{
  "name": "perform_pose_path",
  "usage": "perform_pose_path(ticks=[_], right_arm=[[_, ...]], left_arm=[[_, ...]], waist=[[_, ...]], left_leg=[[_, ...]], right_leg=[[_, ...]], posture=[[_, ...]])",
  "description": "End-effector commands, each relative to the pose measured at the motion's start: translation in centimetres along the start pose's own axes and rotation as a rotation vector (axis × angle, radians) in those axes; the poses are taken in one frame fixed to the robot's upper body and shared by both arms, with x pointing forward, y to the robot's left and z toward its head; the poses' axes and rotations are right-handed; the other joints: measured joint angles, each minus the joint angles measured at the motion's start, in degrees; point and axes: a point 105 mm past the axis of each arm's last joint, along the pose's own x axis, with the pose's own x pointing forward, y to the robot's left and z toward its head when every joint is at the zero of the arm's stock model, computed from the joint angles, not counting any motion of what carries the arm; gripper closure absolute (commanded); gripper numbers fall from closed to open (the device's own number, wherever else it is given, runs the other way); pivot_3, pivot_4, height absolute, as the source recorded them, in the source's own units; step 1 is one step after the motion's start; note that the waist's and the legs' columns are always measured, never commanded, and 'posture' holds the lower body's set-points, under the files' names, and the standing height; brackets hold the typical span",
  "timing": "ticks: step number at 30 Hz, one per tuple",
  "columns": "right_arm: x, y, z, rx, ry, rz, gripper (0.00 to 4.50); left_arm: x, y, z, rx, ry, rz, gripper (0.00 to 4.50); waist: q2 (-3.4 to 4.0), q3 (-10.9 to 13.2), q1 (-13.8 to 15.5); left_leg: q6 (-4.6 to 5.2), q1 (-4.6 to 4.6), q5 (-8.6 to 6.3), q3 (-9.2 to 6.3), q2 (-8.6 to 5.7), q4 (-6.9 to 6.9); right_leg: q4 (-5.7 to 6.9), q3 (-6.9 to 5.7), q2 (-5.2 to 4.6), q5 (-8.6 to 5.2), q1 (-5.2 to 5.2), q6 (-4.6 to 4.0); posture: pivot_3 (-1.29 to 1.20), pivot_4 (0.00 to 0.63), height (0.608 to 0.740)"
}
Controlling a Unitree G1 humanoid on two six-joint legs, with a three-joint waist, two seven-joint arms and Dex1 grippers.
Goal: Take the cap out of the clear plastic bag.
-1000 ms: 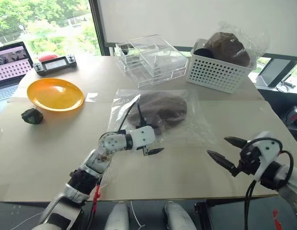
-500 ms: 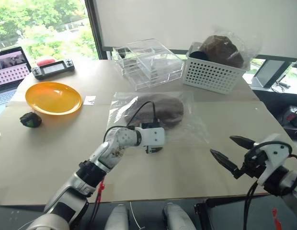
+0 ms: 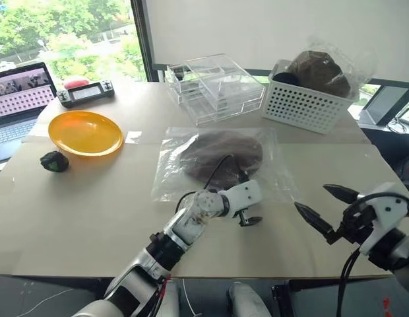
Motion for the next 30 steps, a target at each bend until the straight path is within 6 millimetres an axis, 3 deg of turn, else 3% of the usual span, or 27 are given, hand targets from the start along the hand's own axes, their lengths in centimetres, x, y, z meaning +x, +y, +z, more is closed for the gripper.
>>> perform_pose_path(ticks=[1,6,12,18,21,30], right_arm=[[-0.3,-0.3,1.4,-0.045,-0.038,-0.018,0.0],[-0.2,-0.3,1.7,-0.046,-0.049,-0.023,0.0],[-0.2,-0.3,1.9,-0.045,-0.057,-0.028,0.0],[-0.2,-0.2,1.8,-0.043,-0.055,-0.03,0.0],[-0.2,-0.2,1.8,-0.041,-0.056,-0.031,0.0],[0.0,-0.2,1.8,-0.042,-0.057,-0.031,0.0]], left_arm=[[1.4,0.4,-0.1,0.289,0.021,0.085,0.04],[2.7,1.7,-1.7,0.453,0.104,0.134,0.04],[3.8,3.2,-3.5,0.389,0.184,0.184,0.04],[3.8,4.9,-3.9,0.358,0.206,0.251,0.04],[3.9,5.0,-3.9,0.356,0.202,0.257,0.74],[4.2,4.5,-3.8,0.348,0.186,0.233,3.98]], waist=[[-0.01,0.0,0.2],[-0.14,0.1,0.0],[-0.34,0.2,-0.2],[-0.56,0.2,-1.2],[-0.61,0.2,-1.9],[-0.62,0.2,-2.3]], left_leg=[[0.0,0.0,0.0,-0.06,-0.04,0.04],[0.03,-0.03,0.02,-0.11,-0.32,0.12],[0.09,-0.05,0.05,-0.05,-0.45,0.11],[0.09,0.0,0.05,-0.02,-0.46,0.1],[0.09,0.02,0.05,0.02,-0.46,0.07],[0.09,0.2,0.05,0.13,-0.48,-0.07]], right_leg=[[-0.01,0.0,0.0,0.0,0.05,0.01],[-0.1,0.42,0.0,-0.01,0.16,0.19],[-0.14,0.7,0.01,-0.01,0.15,0.33],[-0.13,0.79,0.03,0.01,0.16,0.36],[-0.12,0.85,0.03,0.01,0.17,0.37],[-0.12,0.98,0.03,0.01,0.16,0.38]], posture=[[0.0,0.15,0.735],[0.0,0.15,0.735],[0.0,0.15,0.735],[0.0,0.15,0.735],[0.0,0.15,0.735],[0.0,0.15,0.735]])
